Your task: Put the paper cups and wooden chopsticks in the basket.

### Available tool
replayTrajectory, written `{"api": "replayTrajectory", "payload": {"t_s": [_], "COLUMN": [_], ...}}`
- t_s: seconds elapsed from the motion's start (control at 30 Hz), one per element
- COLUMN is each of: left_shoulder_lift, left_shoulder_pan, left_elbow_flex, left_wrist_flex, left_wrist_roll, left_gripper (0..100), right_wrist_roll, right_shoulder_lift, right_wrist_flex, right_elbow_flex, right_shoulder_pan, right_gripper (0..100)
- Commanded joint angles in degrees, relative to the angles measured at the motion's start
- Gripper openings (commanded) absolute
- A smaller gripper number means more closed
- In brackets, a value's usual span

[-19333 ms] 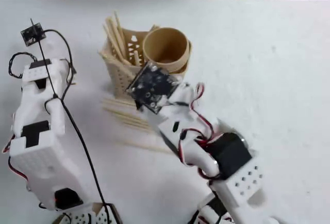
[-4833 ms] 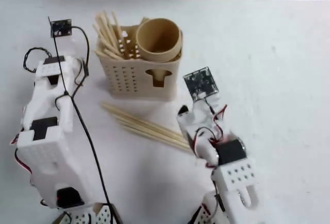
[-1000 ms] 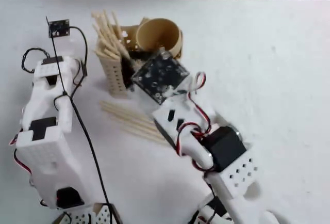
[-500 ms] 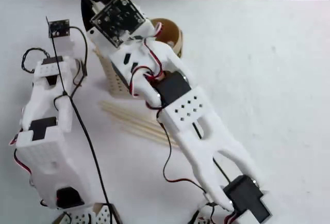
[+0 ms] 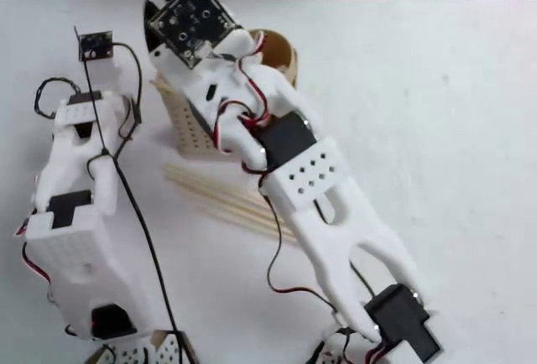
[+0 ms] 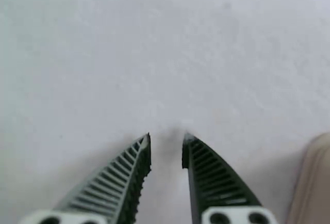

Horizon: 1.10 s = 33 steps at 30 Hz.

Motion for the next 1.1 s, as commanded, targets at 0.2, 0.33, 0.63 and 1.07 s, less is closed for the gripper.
{"api": "replayTrajectory", "payload": {"t_s": [0.2,0.33,0.63,1.07], "left_shoulder_lift": [-0.31,-0.31,-0.31,-0.31], "left_shoulder_pan": [-0.4,-0.4,-0.4,-0.31], "left_elbow_flex": [-1.93,-1.93,-1.93,-1.93], "left_wrist_flex": [-1.14,-1.14,-1.14,-1.14], "left_wrist_roll": [-0.09,-0.09,-0.09,-0.09], "left_gripper": [12,12,12,12], "right_wrist_roll": [0.79,13.89,16.44,16.97], "right_shoulder_lift": [-19.91,-19.47,-9.8,6.46], "right_wrist_flex": [48.04,50.77,27.12,17.89], "right_elbow_flex": [9.23,24.18,48.7,48.97], "right_shoulder_pan": [-1.45,-3.47,-3.82,-3.65], "right_gripper": [2.7,3.1,10.8,12.6]}}
